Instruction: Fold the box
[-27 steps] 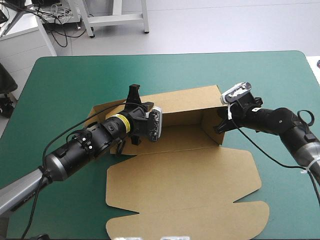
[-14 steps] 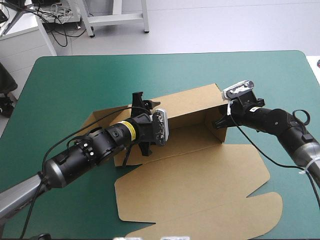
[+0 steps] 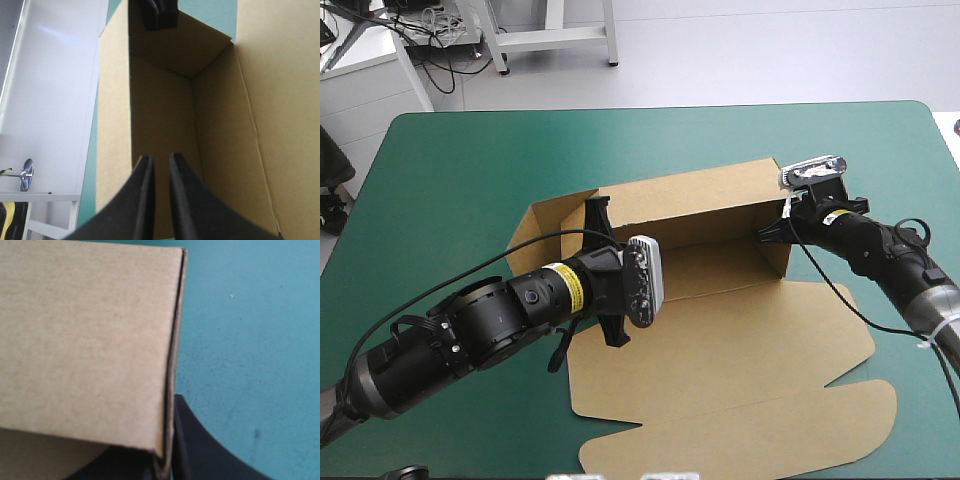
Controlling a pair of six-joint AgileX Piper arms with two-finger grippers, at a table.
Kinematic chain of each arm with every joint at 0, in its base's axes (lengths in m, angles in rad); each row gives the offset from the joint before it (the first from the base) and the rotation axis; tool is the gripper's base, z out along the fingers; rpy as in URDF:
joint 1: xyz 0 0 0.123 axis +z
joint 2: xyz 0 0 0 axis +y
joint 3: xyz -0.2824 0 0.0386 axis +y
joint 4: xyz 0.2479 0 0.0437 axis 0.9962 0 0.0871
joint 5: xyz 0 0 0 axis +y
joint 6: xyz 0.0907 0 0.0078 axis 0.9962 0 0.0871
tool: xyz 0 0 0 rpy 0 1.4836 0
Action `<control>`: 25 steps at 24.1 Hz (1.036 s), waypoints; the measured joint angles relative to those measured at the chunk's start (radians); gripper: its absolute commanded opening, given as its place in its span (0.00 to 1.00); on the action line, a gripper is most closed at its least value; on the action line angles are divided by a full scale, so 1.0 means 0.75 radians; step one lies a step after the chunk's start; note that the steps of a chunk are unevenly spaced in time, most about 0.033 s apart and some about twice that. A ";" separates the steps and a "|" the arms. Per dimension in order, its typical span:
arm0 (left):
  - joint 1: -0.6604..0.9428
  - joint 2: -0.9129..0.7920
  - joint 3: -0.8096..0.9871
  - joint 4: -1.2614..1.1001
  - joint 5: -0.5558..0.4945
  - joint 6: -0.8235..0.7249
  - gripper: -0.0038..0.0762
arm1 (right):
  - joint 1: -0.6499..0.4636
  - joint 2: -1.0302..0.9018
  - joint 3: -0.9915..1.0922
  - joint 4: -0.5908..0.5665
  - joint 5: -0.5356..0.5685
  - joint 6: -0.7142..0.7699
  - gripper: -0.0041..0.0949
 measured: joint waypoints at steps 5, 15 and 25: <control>0.000 0.057 -0.211 -0.029 0.248 -0.053 0.06 | 0.000 0.000 0.000 -0.003 0.000 0.005 0.02; 0.198 0.310 -0.725 -0.155 0.642 -0.082 0.06 | 0.000 0.000 0.000 -0.003 0.001 0.015 0.02; 1.144 0.205 -0.808 -0.666 0.779 -0.175 0.04 | 0.000 0.000 0.000 -0.004 0.017 0.021 0.02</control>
